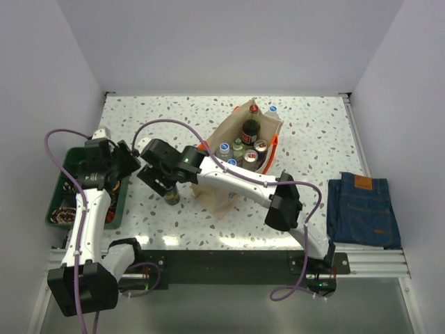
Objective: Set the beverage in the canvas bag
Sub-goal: Pick up the drink from the center of the board.
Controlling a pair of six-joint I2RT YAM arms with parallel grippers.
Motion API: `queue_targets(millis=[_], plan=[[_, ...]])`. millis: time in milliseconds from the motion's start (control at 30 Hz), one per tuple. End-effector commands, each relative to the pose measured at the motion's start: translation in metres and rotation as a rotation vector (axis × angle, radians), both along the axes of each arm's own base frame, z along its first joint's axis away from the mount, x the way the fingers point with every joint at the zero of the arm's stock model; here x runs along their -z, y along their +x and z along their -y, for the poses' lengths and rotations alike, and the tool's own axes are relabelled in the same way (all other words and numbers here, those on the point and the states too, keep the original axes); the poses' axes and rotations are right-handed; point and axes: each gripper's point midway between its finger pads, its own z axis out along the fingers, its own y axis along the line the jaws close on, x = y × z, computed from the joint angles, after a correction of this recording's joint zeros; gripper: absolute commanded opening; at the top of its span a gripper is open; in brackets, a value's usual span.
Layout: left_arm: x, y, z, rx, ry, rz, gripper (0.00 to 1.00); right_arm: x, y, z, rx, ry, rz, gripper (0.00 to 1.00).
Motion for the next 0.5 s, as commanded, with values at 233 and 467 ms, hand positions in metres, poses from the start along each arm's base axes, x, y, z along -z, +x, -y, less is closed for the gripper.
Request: queue_targets(millis=[233,467], plan=[[-0.008,0.007,-0.003,-0.011,-0.005,0.046,0.66,0.016,-0.007,-0.01,-0.029,0.019,-0.059,0.82],[-0.006,0.006,-0.002,-0.006,-0.006,0.046,0.66,0.025,-0.009,-0.009,-0.022,0.002,-0.078,0.73]])
